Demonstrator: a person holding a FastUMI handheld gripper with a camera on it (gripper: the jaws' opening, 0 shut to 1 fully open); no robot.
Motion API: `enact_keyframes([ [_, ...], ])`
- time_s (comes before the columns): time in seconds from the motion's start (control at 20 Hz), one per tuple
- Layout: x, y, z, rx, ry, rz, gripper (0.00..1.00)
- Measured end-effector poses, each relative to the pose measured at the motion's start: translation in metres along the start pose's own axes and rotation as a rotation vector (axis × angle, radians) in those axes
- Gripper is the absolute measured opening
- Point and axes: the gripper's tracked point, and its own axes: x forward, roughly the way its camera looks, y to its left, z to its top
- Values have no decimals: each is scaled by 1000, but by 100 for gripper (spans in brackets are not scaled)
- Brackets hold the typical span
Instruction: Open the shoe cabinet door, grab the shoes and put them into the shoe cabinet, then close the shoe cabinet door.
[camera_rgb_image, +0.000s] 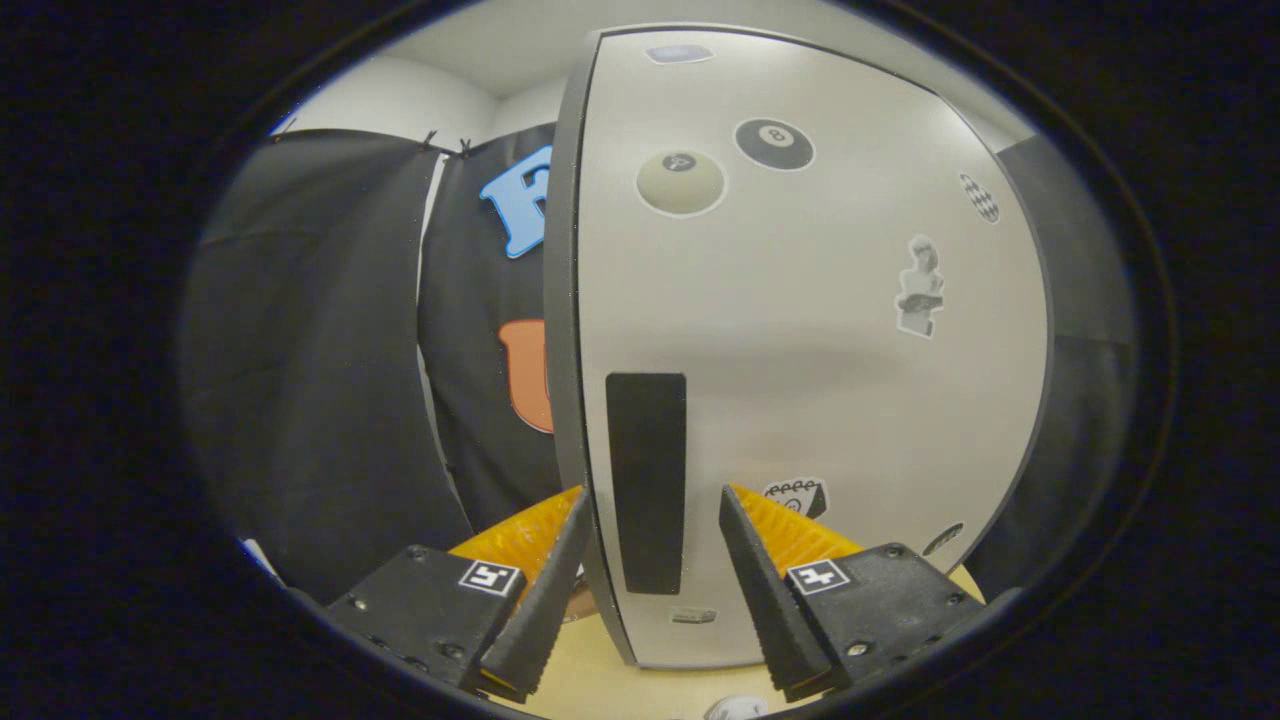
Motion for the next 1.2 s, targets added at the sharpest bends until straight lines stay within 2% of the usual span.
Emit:
enact_keyframes([
  [0.15, 6, 6, -7, 15, 22, 14, 73],
  [0.25, 9, 1, -11, 37, 31, -8, 64],
  [0.4, 11, -1, -12, 65, 33, -26, 40],
  [0.65, 10, -2, -13, 40, 47, -14, 36],
  [1.2, -10, -4, -13, 45, 51, 114, 26],
])
